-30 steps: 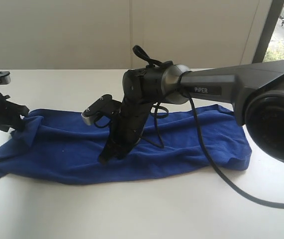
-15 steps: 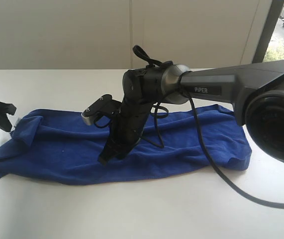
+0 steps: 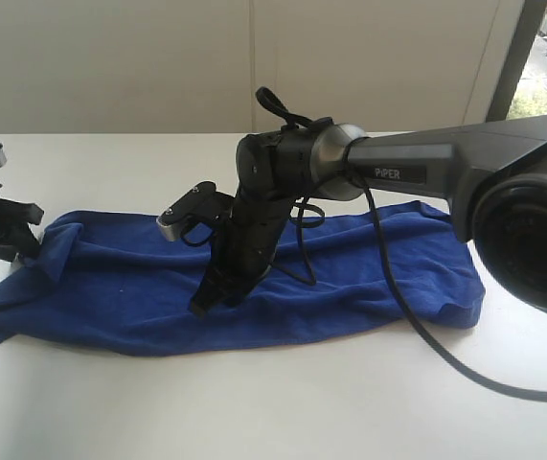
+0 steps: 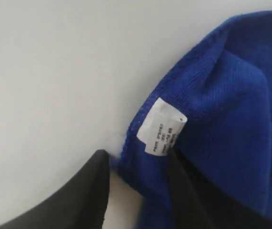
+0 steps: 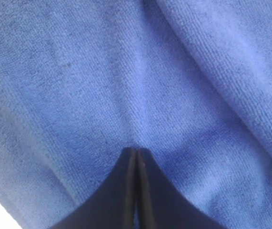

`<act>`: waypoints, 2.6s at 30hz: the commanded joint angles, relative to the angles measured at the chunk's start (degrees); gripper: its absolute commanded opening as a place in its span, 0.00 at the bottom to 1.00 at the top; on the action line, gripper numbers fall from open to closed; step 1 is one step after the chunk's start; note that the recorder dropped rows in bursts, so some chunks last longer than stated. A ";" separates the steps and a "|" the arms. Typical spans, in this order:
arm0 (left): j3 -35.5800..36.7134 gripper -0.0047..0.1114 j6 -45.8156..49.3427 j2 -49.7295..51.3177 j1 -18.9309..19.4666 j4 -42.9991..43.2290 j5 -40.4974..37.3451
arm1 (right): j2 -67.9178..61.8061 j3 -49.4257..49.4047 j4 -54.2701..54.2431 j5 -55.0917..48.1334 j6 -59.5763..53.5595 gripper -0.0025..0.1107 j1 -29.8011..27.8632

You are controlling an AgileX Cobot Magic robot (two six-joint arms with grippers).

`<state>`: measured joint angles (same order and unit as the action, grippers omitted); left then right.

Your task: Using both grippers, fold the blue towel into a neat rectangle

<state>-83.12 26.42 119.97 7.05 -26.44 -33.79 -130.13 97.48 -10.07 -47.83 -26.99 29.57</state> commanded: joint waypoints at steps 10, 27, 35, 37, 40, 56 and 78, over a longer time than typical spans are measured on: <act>-0.28 0.43 -0.06 -2.80 0.22 2.10 1.86 | -1.37 -0.75 3.16 -1.77 0.22 0.02 -0.44; -0.28 0.43 6.90 -0.42 0.22 -9.08 -0.38 | -1.37 -0.75 3.06 -1.66 0.22 0.02 -0.44; -0.28 0.43 8.12 -0.21 0.22 -7.83 1.55 | -1.37 -0.75 3.06 -1.65 0.22 0.02 -0.44; -0.28 0.43 8.12 0.32 0.22 -8.25 1.55 | -1.37 -0.75 3.06 -1.65 0.22 0.02 -0.44; -0.28 0.39 8.12 1.73 0.22 -9.12 0.86 | -1.37 -0.75 3.06 -1.65 0.22 0.02 -0.44; -0.28 0.17 8.25 -0.74 0.22 -9.05 2.54 | -1.37 -0.75 2.95 -1.97 0.44 0.02 -0.44; -0.28 0.17 12.75 -2.52 0.22 -2.63 27.60 | -1.37 -0.86 2.62 -3.92 0.44 0.02 -0.44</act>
<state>-83.35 36.86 117.40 7.13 -28.72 -9.77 -130.13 97.48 -10.18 -47.94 -26.62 29.57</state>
